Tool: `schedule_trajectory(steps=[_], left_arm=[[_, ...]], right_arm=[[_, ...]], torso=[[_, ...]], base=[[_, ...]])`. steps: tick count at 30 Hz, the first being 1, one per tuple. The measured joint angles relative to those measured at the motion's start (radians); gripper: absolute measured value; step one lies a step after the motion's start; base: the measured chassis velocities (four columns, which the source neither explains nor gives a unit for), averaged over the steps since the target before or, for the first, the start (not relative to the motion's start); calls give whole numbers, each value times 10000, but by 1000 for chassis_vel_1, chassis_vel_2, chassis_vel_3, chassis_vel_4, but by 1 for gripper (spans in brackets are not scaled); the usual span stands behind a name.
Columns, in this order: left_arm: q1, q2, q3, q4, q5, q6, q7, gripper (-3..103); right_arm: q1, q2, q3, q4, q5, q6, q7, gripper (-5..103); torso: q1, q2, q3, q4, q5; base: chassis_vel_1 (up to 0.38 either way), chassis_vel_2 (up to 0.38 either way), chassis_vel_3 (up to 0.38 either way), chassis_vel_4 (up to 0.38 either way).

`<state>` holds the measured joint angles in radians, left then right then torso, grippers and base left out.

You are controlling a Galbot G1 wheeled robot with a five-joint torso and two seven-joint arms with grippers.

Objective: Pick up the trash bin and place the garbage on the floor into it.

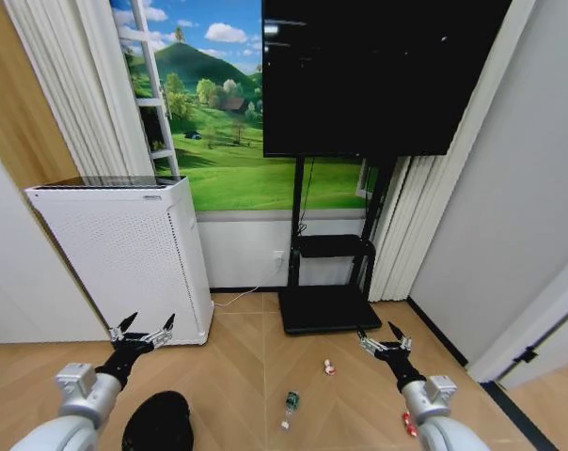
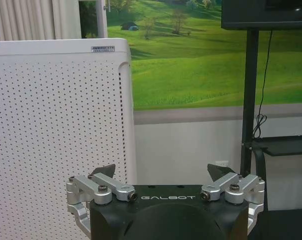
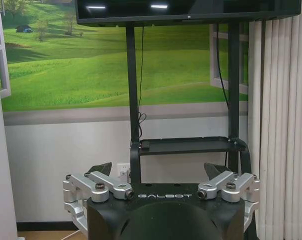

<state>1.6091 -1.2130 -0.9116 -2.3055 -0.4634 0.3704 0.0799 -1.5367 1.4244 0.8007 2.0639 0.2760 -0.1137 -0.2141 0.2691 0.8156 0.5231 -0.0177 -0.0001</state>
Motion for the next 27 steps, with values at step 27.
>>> schedule_trajectory(steps=[27], left_arm=[[-246,6,-5,431,118,-112,233,100]], right_arm=[[52,133,23,51,-49,-114,122,100]], torso=[[-406,-972,-562,0,0]], base=[[0,0,0,0]])
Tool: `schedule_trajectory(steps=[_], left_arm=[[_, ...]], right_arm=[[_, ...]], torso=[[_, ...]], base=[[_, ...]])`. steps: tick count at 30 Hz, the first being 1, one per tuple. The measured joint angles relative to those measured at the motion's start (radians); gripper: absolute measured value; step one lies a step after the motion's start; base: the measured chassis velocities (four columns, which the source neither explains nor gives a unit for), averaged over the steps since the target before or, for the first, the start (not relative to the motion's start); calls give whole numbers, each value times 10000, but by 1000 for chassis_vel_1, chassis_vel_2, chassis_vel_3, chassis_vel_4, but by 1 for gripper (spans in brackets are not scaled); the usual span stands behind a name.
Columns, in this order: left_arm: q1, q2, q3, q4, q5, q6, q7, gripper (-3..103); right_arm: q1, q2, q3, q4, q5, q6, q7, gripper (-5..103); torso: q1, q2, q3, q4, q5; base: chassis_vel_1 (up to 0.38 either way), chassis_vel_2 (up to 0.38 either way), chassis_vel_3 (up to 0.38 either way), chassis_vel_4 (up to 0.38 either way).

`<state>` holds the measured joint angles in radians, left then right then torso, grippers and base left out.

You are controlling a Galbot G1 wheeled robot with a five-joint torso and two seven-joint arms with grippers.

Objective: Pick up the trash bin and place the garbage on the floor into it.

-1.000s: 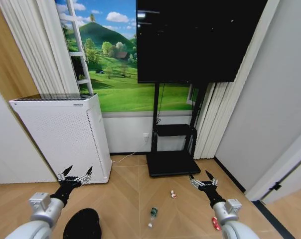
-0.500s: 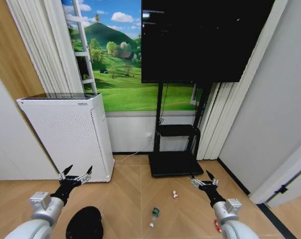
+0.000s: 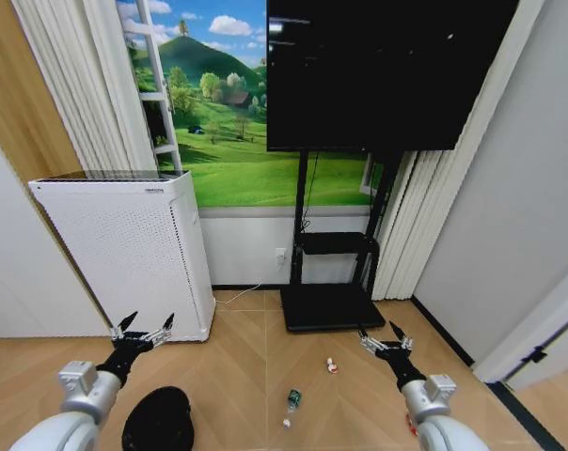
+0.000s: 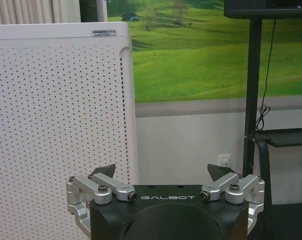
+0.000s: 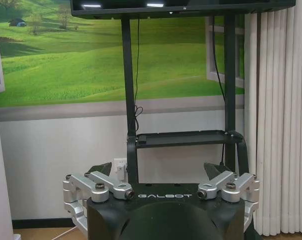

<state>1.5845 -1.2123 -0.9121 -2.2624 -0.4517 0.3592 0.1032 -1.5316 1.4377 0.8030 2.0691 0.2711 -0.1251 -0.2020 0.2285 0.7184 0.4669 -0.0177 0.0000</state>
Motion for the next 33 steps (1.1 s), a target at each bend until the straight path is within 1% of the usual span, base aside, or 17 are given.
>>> schedule_trajectory(steps=[9,11,14,17,18,24,31,33], left_arm=[[-55,61,-32,117,-11,-36,85,100],[-61,78,-46,148,-20,-54,108,100],[-63,83,-52,159,-20,-61,109,100],[-97,107,-67,231,-8,-74,160,100],[-97,107,-67,231,-8,-74,160,100],[-137,95,-35,303,17,-147,172,100],[-105,104,-63,305,13,-209,180,100],[-101,103,-65,316,13,-222,183,100]], right_arm=[[25,89,-49,-8,-144,-14,4,100],[32,115,-61,-8,-178,-24,8,100],[34,120,-63,-8,-192,-26,9,100],[31,189,-59,3,-239,-28,16,100],[31,189,-59,3,-239,-28,16,100],[-78,273,-5,88,-261,-7,35,100],[-80,354,-2,140,-284,19,135,100],[-100,392,-2,154,-297,32,141,100]], torso=[[-151,-358,-209,0,0],[-205,-493,-291,0,0],[-222,-530,-311,0,0],[-324,-766,-443,0,0],[-324,-766,-443,0,0],[-445,-1079,-637,0,0],[-548,-1322,-775,0,0],[-601,-1451,-853,0,0]], base=[[0,0,0,0],[0,0,0,0],[0,0,0,0],[0,0,0,0],[0,0,0,0],[0,0,0,0],[0,0,0,0],[0,0,0,0]])
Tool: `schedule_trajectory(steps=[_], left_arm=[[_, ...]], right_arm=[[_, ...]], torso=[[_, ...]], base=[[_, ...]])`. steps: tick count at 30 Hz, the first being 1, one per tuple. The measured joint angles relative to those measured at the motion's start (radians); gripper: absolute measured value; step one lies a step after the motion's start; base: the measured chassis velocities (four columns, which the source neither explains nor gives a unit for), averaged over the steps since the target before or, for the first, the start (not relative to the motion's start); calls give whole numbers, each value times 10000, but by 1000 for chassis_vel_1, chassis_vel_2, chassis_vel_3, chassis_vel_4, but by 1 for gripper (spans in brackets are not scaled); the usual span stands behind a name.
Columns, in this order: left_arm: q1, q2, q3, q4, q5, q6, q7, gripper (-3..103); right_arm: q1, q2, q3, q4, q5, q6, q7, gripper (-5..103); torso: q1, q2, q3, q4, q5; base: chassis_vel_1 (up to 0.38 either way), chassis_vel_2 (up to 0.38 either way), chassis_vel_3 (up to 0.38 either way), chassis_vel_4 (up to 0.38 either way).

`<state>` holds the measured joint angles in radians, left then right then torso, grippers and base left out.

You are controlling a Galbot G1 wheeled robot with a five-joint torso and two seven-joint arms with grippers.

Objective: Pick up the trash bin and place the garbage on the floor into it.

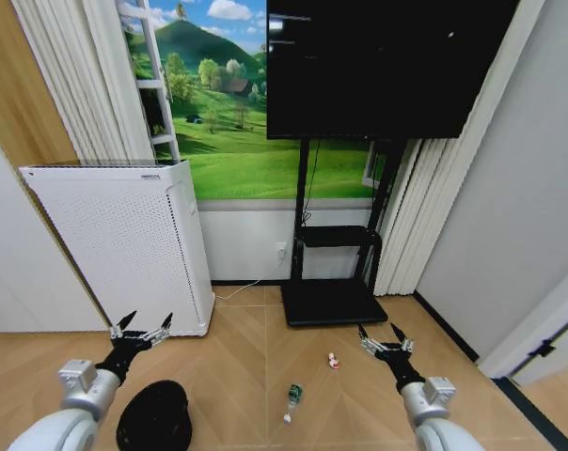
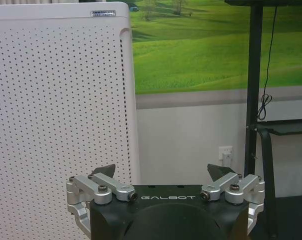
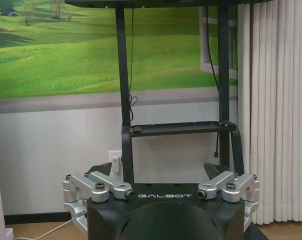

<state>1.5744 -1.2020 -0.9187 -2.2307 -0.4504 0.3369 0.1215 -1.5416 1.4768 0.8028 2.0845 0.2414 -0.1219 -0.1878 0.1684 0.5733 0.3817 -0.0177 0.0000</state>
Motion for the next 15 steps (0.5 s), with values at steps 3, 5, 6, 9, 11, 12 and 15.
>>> schedule_trajectory(steps=[3,5,6,9,11,12,15], left_arm=[[-8,-2,0,38,0,-28,0,100],[-29,-2,0,85,2,-57,-17,100],[-29,-2,0,85,2,-57,-17,100],[-46,-3,0,132,16,-79,-39,100],[-47,-26,8,135,45,-85,-57,100],[-46,-35,22,134,53,-85,-62,100],[-46,-43,74,100,76,-84,-94,100]], right_arm=[[-16,25,-6,-7,-21,30,1,100],[-16,28,-17,-47,-40,70,1,100],[-16,28,-17,-47,-40,70,1,100],[-8,-2,-27,-119,-77,110,-2,100],[13,-48,-31,-151,-77,116,-7,100],[28,-60,-33,-159,-74,117,-8,100],[78,-111,-43,-195,-22,118,-9,100]], torso=[[-50,-131,-80,-1,0],[-83,-219,-135,0,0],[-83,-219,-135,0,0],[-132,-359,-225,0,0],[-173,-463,-289,-1,1],[-191,-507,-316,0,0],[-239,-618,-379,0,1]], base=[[0,0,0,0],[0,0,0,0],[0,0,0,0],[0,0,0,0],[0,0,0,0],[0,0,0,0],[0,0,0,0]])
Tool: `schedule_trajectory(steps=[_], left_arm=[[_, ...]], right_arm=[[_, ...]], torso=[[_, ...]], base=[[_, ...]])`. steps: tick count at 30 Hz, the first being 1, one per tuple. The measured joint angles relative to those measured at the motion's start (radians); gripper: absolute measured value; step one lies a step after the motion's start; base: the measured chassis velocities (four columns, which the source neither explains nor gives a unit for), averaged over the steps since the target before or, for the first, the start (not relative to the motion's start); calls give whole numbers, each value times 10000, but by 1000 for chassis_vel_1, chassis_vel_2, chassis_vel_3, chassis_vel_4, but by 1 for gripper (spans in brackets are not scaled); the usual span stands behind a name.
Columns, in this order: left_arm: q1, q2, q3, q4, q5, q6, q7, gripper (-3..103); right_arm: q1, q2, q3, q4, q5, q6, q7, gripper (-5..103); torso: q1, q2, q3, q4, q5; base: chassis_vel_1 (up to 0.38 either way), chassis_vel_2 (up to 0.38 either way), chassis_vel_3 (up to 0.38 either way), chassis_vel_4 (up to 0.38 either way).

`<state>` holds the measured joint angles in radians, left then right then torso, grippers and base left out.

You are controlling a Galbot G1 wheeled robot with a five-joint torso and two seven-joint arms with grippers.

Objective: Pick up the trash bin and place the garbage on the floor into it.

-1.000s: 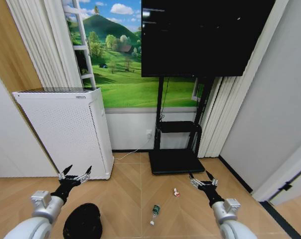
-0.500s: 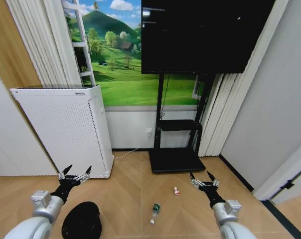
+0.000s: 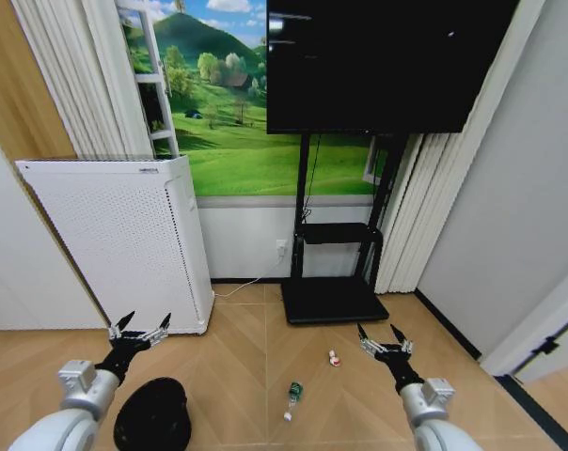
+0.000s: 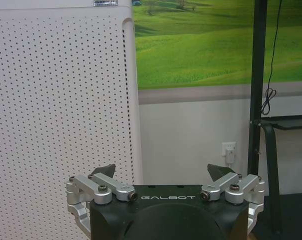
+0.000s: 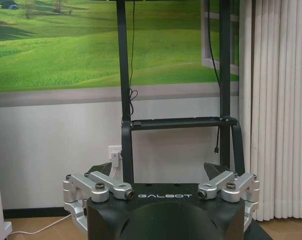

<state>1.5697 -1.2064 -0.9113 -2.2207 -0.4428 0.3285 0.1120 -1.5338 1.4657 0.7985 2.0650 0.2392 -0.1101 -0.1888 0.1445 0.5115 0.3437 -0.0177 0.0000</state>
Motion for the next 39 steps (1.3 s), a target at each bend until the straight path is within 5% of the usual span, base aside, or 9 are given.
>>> schedule_trajectory(steps=[39], left_arm=[[235,-92,-143,-338,44,-113,-153,100]], right_arm=[[51,-120,18,-294,174,179,9,100]], torso=[[-567,-1597,-1031,0,0]], base=[[0,0,0,0]])
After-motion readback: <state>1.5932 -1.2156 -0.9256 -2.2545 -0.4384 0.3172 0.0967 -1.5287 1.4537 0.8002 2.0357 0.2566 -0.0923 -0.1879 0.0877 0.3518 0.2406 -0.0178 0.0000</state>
